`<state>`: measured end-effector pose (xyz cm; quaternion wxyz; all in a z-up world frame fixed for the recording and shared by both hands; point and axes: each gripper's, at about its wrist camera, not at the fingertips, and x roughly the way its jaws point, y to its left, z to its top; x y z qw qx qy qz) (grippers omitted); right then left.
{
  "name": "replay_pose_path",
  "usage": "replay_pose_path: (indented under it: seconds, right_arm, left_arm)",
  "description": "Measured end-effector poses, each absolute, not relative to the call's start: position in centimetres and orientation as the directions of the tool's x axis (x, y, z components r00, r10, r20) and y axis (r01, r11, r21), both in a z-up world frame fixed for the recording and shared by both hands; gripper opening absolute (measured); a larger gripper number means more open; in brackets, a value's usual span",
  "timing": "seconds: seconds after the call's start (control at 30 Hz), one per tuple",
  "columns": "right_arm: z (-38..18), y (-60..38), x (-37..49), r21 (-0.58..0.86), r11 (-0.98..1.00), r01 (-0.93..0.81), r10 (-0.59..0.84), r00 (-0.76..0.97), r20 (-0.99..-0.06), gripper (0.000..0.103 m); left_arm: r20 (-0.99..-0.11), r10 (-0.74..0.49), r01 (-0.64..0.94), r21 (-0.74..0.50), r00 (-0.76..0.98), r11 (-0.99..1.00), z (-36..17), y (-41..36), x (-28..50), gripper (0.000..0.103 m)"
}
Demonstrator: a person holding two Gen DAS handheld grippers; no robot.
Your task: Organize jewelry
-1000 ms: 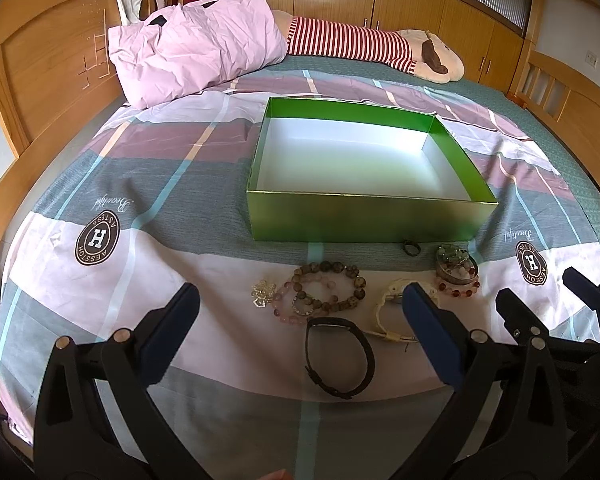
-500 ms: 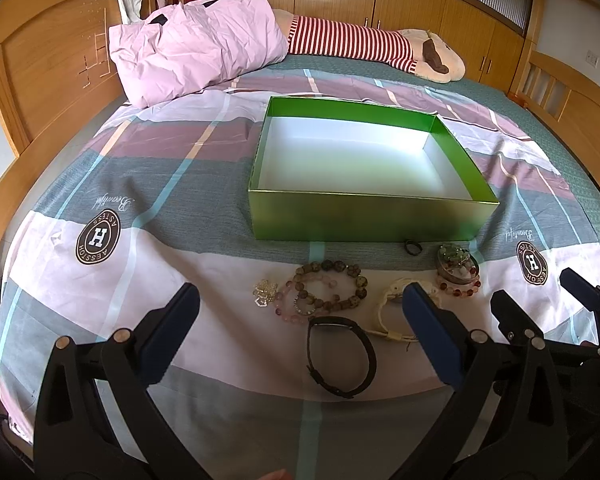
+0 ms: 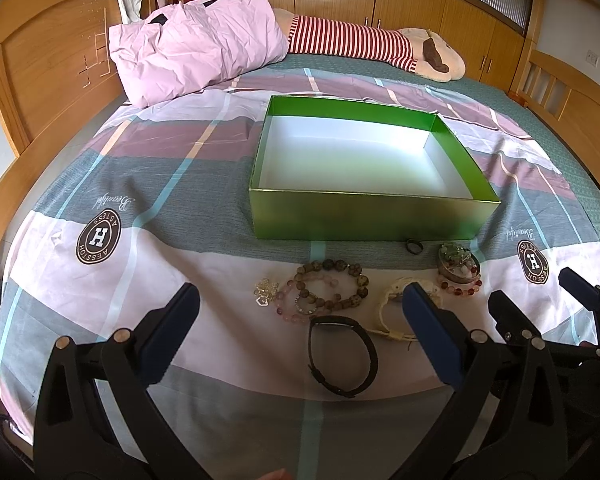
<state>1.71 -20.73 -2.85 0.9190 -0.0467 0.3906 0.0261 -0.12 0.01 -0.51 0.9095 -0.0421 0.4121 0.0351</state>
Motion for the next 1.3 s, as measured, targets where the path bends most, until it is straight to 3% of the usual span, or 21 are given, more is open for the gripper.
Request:
replay_pose_path:
  seconds: [0.8,1.0,1.17,1.2,1.23,1.3]
  right_arm:
    - [-3.1,-20.5,1.8,-0.069,0.994,-0.088,0.011,0.693,-0.720,0.102]
    - [-1.2,-22.3,2.1,-0.087,0.995,-0.046,-0.023,0.749,-0.662,0.102]
    - [0.5,-25.1,3.5,-0.139,0.990,-0.025,-0.072,0.753,-0.654,0.102]
    - [0.4,-25.7,3.7,-0.125,0.992,-0.023,-0.067,0.743,-0.666,0.102]
    - [0.2,-26.1,3.8,-0.105,0.994,-0.024,-0.055,0.728,-0.683,0.100]
    - [-1.0,-26.8,4.4,-0.026,0.998,-0.056,0.017,0.659,-0.752,0.081]
  left_arm:
    - [-0.753,0.033,-0.099,-0.042,0.657,0.994,-0.6,0.1,-0.2,0.101]
    - [-0.729,0.098,-0.150,-0.006,0.677,0.989,-0.2,1.3,-0.5,0.101]
    - [-0.764,0.074,-0.189,-0.064,0.641,0.980,-0.9,3.7,-0.2,0.101]
    - [-0.770,0.053,-0.183,-0.084,0.636,0.980,-1.1,4.0,-0.2,0.099]
    - [-0.775,0.045,-0.180,-0.090,0.631,0.979,-1.2,4.0,-0.2,0.087]
    - [-0.797,0.055,-0.200,-0.083,0.601,0.976,-1.8,4.5,-0.2,0.076]
